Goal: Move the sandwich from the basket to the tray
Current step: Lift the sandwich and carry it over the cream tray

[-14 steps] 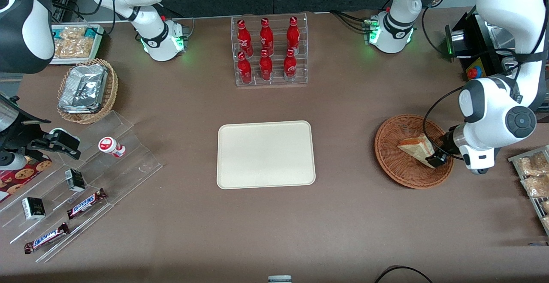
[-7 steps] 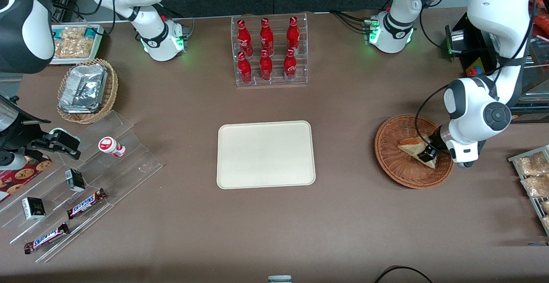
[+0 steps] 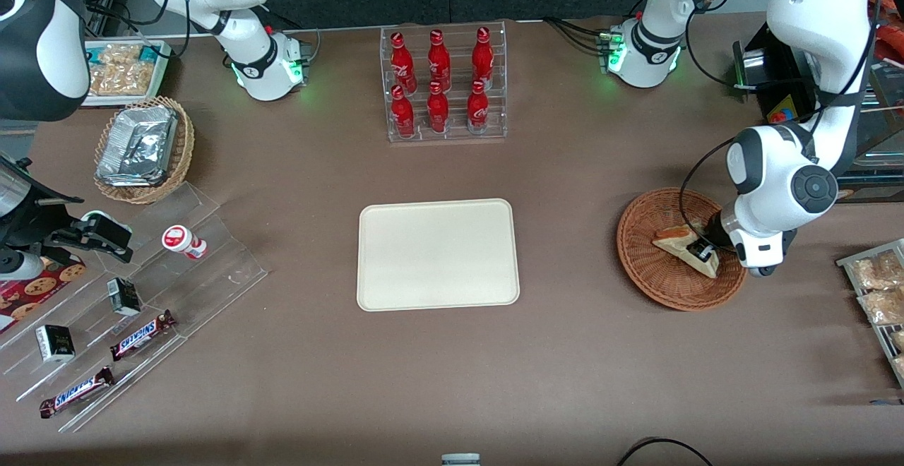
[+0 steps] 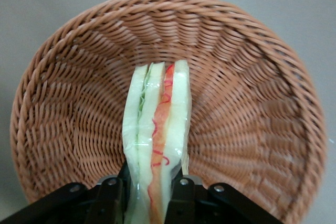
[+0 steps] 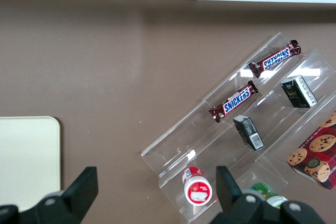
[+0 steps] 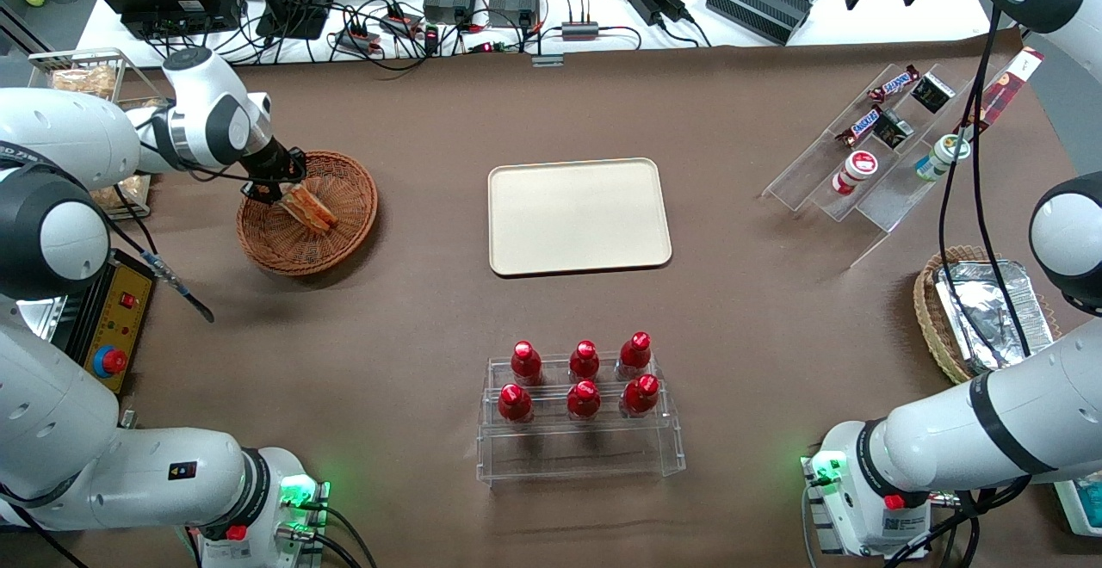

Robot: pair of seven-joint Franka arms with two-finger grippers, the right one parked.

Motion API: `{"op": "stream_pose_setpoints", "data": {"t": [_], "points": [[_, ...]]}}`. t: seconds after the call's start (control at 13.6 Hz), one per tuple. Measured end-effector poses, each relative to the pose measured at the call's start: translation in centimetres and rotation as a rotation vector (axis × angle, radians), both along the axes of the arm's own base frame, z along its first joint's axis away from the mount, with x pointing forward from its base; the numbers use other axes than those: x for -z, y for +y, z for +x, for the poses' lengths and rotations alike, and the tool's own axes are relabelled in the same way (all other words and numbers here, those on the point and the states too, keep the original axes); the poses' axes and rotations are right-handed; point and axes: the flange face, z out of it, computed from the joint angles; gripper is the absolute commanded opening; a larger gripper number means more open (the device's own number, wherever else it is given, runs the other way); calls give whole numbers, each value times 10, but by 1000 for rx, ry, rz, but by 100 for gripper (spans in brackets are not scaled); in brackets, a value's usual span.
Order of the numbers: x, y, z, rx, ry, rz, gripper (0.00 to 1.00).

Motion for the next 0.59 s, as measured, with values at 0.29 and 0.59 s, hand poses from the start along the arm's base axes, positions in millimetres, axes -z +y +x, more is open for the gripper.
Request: {"op": "stream_pose_setpoints", "data": {"t": [0.29, 0.59], "points": [[-87, -60, 25, 124, 21, -11, 0], [-156, -157, 31, 285, -20, -18, 0]]}}
